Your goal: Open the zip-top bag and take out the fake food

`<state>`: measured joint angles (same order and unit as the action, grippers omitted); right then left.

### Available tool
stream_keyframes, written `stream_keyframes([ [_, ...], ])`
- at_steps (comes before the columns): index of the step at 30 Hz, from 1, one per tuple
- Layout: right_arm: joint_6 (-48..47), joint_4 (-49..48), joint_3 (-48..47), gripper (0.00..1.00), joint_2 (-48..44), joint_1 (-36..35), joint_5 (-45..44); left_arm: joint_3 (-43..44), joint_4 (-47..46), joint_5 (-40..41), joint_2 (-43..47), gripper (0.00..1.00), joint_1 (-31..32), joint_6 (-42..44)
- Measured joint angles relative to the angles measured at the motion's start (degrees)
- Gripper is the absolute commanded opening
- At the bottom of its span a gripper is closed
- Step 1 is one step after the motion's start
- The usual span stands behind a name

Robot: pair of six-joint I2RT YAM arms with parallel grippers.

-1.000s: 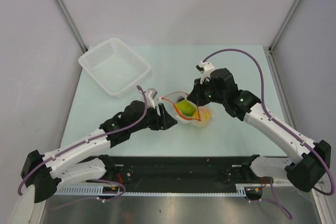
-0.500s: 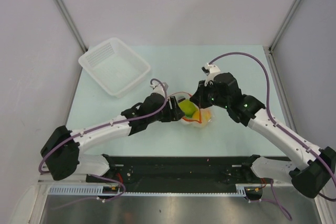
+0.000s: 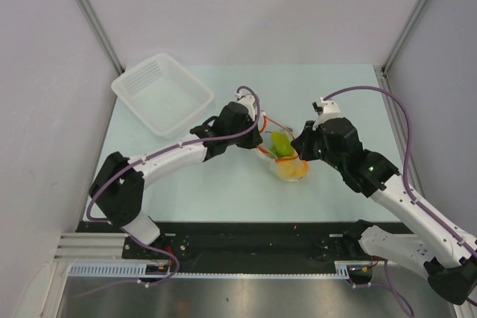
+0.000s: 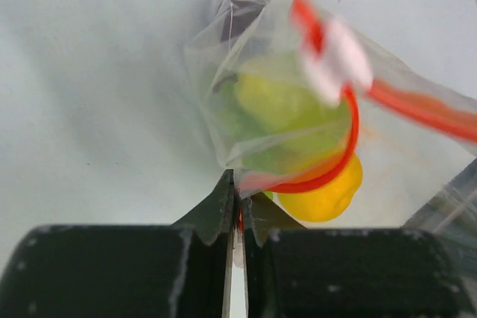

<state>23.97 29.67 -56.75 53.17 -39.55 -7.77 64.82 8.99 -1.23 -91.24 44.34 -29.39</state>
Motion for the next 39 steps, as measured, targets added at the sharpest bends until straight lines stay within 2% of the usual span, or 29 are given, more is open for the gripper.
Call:
stream_keyframes([
  [5, 1.01, -0.28, 2.25, 0.00, 1.36, 0.00, 0.13, 0.48, 3.48, -0.68, -0.11, 0.18, -0.70, 4.42],
  [9, 1.51, -0.85, 2.73, 0.00, 3.06, 0.00, 0.72, -0.83, 7.30, -0.35, 0.76, 0.46, -0.70, 7.04],
  [11, 1.57, -1.25, 2.75, 0.00, 3.52, 0.00, 1.20, -1.92, 8.94, -0.09, 1.95, 0.50, -0.70, 8.09],
  [16, 2.05, -2.36, 2.75, 0.00, 4.15, 0.00, 2.62, -4.37, 11.61, 0.11, 10.14, 0.50, -0.70, 9.57],
  [17, 2.14, -2.51, 2.75, 0.00, 4.31, -0.02, 2.71, -4.37, 11.32, -0.11, 11.78, 0.41, -0.70, 9.86],
  [18, 2.19, -2.60, 2.75, 0.00, 4.46, -0.04, 2.97, -4.42, 10.75, -0.57, 13.66, 0.38, -0.70, 10.03],
  [22, 2.62, -2.60, 2.75, 0.00, 5.11, -0.04, 3.74, -4.50, 5.38, -3.74, 18.99, 0.31, 0.42, 11.06],
  [25, 3.26, -2.69, 2.75, 0.00, 5.14, -0.04, 3.98, -4.04, 1.66, -6.10, 17.99, 0.25, 2.38, 11.47],
  [30, 5.01, -2.86, 2.71, 0.00, 5.11, -0.04, 4.22, -2.82, -2.47, -8.28, 9.20, 0.22, 3.37, 10.80],
  [34, 6.49, -2.93, 2.51, 0.00, 5.11, -0.04, 4.59, -2.82, -4.85, -8.33, 2.27, 0.36, 3.45, 10.14],
  [39, 7.61, -2.99, 2.40, 0.00, 5.11, -0.04, 5.16, -2.84, -9.14, -6.93, -0.33, 0.55, 4.04, 10.67],
])
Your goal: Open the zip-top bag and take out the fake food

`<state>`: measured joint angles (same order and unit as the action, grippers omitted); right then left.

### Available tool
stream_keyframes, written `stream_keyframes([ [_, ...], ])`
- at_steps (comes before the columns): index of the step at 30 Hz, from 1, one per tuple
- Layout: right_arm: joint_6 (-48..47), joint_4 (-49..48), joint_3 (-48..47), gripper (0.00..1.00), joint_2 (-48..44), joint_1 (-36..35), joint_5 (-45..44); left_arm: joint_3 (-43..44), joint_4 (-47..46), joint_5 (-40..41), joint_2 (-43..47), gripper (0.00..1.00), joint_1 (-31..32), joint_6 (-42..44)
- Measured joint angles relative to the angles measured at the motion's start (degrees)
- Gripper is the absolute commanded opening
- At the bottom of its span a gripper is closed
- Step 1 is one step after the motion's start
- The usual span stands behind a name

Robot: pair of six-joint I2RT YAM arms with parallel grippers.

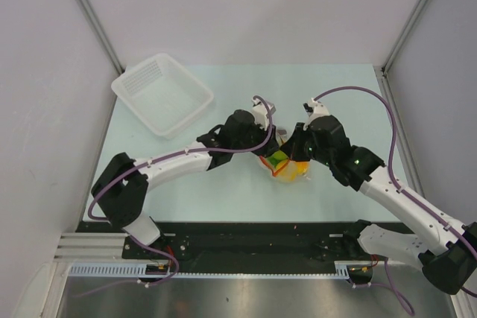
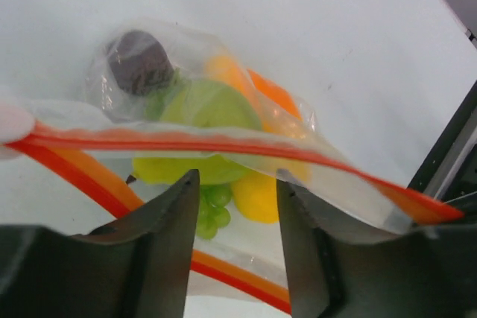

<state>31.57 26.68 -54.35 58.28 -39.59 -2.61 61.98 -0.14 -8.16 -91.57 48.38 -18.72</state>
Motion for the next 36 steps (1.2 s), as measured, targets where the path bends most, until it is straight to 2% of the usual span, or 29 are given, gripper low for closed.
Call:
stream_keyframes([
  [1, 0.09, 0.00, 0.00, 0.00, 0.00, 0.00, 0.09, -0.07, -1.44, 0.83, -0.07, 0.60, 0.22, 0.07],
  [4, 0.48, -0.02, 0.00, 0.00, 0.00, 0.02, 0.42, -0.09, -4.76, 4.68, -0.09, 0.63, 1.27, 0.83],
  [12, 1.11, -0.09, -0.04, 0.00, 0.00, 0.02, 0.50, -0.09, -6.84, 12.41, -4.83, 0.68, 3.17, -0.39],
  [13, 1.14, -0.09, -0.04, 0.00, 0.00, 0.02, 0.50, -0.09, -6.84, 12.68, -5.62, 0.75, 3.17, -0.85],
  [16, 1.16, -0.09, -0.04, 0.00, 0.00, 0.02, 0.52, -0.04, -6.62, 13.16, -7.41, 0.82, 3.17, -1.90],
  [19, 1.11, -0.07, -0.04, 0.00, 0.00, 0.02, 0.50, 0.31, -6.32, 14.03, -8.76, 0.93, 3.17, -2.80],
  [31, 0.61, 0.04, -0.04, 0.00, 0.00, 0.42, -0.61, 6.45, -4.57, 15.06, -14.43, 0.96, 3.21, -4.90],
  [34, 0.31, 0.13, -0.04, 0.00, 0.00, 0.46, -0.96, 7.26, -4.52, 15.04, -15.45, 0.91, 3.19, -5.46],
  [36, 0.26, 0.26, -0.02, 0.00, 0.00, 0.46, -1.01, 7.39, -4.74, 14.99, -15.80, 0.82, 3.21, -5.90],
])
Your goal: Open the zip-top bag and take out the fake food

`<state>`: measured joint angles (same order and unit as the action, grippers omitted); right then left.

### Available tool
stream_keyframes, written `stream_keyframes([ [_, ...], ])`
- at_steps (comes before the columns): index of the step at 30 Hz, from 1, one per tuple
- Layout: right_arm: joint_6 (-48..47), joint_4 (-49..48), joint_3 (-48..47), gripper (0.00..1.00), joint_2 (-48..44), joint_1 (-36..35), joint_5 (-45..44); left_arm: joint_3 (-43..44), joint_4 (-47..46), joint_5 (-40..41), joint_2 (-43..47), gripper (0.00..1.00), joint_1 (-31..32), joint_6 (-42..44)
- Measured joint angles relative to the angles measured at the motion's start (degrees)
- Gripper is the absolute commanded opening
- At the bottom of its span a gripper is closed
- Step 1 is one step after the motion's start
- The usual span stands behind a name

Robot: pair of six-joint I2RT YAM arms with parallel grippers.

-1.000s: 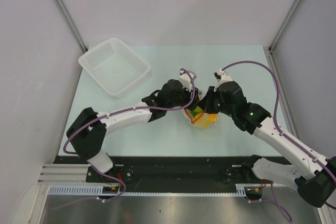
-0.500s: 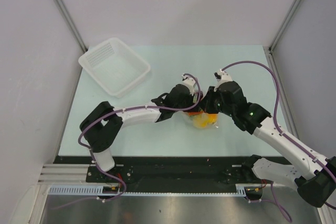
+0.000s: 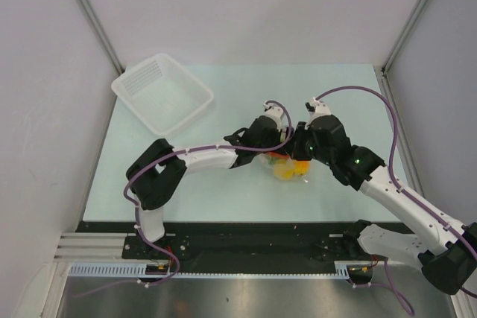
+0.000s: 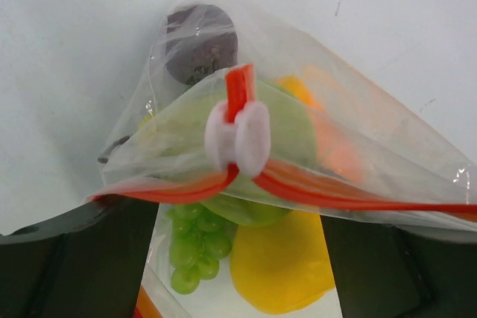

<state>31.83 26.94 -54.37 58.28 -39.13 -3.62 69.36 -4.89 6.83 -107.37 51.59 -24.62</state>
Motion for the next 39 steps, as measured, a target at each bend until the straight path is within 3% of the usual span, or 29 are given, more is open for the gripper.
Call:
stream_keyframes([
  [5, -0.24, 0.00, 0.00, 0.00, 0.00, -0.02, 0.07, 0.28, -0.70, -0.35, -0.31, 0.49, -0.02, -0.81],
  [10, -0.68, 0.13, 0.02, 0.00, -0.46, -0.09, -0.26, 0.15, -1.11, -0.61, -0.09, 0.36, -0.02, -0.70],
  [13, -0.83, 0.22, 0.04, 0.00, -0.83, -0.09, -0.48, -1.03, -1.03, -0.98, 0.90, 0.17, -0.04, -0.31],
  [16, -0.96, 0.22, 0.04, 0.00, -0.98, -0.13, -0.52, -3.02, -0.46, -1.03, 2.91, 0.07, -0.24, 0.37],
  [18, -1.01, 0.22, 0.04, 0.00, -1.03, -0.13, -0.52, -4.22, -0.24, -0.96, 4.35, 0.11, -0.35, 0.90],
  [21, -0.98, 0.20, 0.09, 0.00, -1.27, -0.13, -0.46, -5.07, 0.63, -2.10, 6.14, 0.35, -0.68, 1.49],
  [22, -0.96, 0.20, 0.13, 0.00, -1.40, -0.13, -0.44, -5.05, 0.79, -2.80, 6.40, 0.49, -0.81, 1.64],
  [28, -0.74, 0.17, 0.15, 0.00, -1.62, -0.13, 0.09, -4.66, 2.82, -11.58, 6.29, 0.73, -1.18, 1.49],
  [32, -0.72, 0.17, 0.39, 0.00, -1.88, -0.11, 0.15, -2.69, 4.90, -17.00, 4.09, 0.80, -1.18, 1.14],
  [33, -0.70, 0.20, 0.61, 0.00, -2.05, -0.13, 0.22, -2.60, 4.94, -18.27, 3.45, 0.87, -1.16, 1.05],
  [35, -0.48, 0.22, 1.42, 0.00, -2.54, -0.13, 0.46, -2.62, 5.14, -20.50, 2.47, 0.92, -1.16, 0.37],
  [39, -0.24, 0.15, 2.71, 0.00, -3.10, -0.13, 0.68, -2.82, 3.96, -22.60, 1.11, 0.89, -1.07, -1.11],
])
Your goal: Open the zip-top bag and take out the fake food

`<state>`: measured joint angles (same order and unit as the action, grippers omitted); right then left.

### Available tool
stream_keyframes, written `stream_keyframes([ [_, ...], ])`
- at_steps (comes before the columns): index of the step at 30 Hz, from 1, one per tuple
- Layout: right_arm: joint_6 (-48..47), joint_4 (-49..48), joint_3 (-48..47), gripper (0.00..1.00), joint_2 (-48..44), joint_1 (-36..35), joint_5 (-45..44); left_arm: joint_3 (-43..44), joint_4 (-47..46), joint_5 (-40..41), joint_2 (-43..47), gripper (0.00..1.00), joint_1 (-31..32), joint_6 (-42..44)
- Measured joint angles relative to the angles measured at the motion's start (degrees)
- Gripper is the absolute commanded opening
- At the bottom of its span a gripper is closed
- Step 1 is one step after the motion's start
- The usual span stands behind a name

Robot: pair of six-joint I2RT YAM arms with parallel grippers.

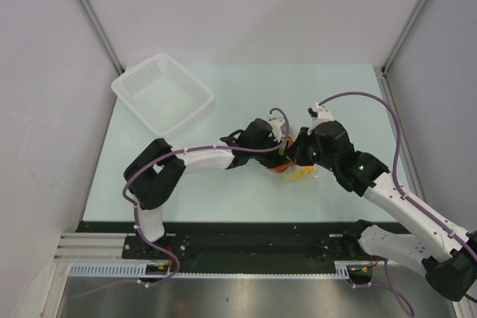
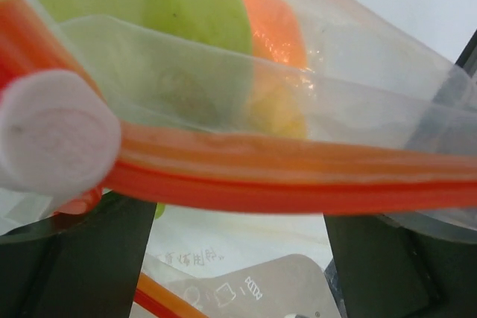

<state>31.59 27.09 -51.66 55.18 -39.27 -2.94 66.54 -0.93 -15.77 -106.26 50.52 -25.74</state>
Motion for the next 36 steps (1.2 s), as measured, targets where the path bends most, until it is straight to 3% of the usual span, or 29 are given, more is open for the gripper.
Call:
stream_keyframes([
  [8, 1.75, -0.09, 2.95, 0.00, -2.36, 0.00, 0.72, -3.52, -9.29, 0.48, -2.58, 0.83, 0.63, -6.88],
  [11, 2.25, -0.04, 3.45, 0.00, -2.82, -0.02, 0.70, -4.28, -12.20, 1.99, -3.15, 0.74, 1.18, -8.94],
  [14, 2.56, -0.07, 3.87, 0.00, -3.19, -0.04, 0.72, -4.39, -14.38, 3.78, -3.65, 0.61, 1.68, -10.38],
  [15, 2.73, -0.09, 4.00, 0.00, -3.23, -0.07, 0.81, -4.39, -14.99, 4.09, -3.85, 0.49, 1.75, -10.58],
  [18, 2.95, -0.07, 4.07, 0.00, -3.26, -0.22, 0.87, -4.39, -17.03, 5.38, -4.24, 0.34, 2.14, -11.56],
  [27, 2.69, 0.07, 4.07, 0.00, -3.87, -0.39, 0.26, -6.56, -18.10, 8.26, -3.32, 0.04, 2.23, -10.51],
  [30, 2.64, 0.11, 4.07, 0.00, -3.91, -0.42, 0.15, -7.85, -16.52, 9.66, -1.92, 0.06, 2.23, -9.09],
  [33, 2.84, 0.20, 4.07, 0.00, -4.26, -0.42, 0.39, -8.92, -15.37, 9.92, -0.11, 0.30, 2.19, -7.74],
  [34, 3.15, 0.20, 4.07, 0.00, -4.37, -0.44, 0.66, -9.38, -15.19, 9.97, 0.72, 0.46, 2.19, -7.28],
  [36, 4.02, -0.07, 4.07, 0.00, -4.37, -0.50, 2.08, -10.88, -15.21, 10.03, 3.13, 0.56, 2.19, -6.80],
])
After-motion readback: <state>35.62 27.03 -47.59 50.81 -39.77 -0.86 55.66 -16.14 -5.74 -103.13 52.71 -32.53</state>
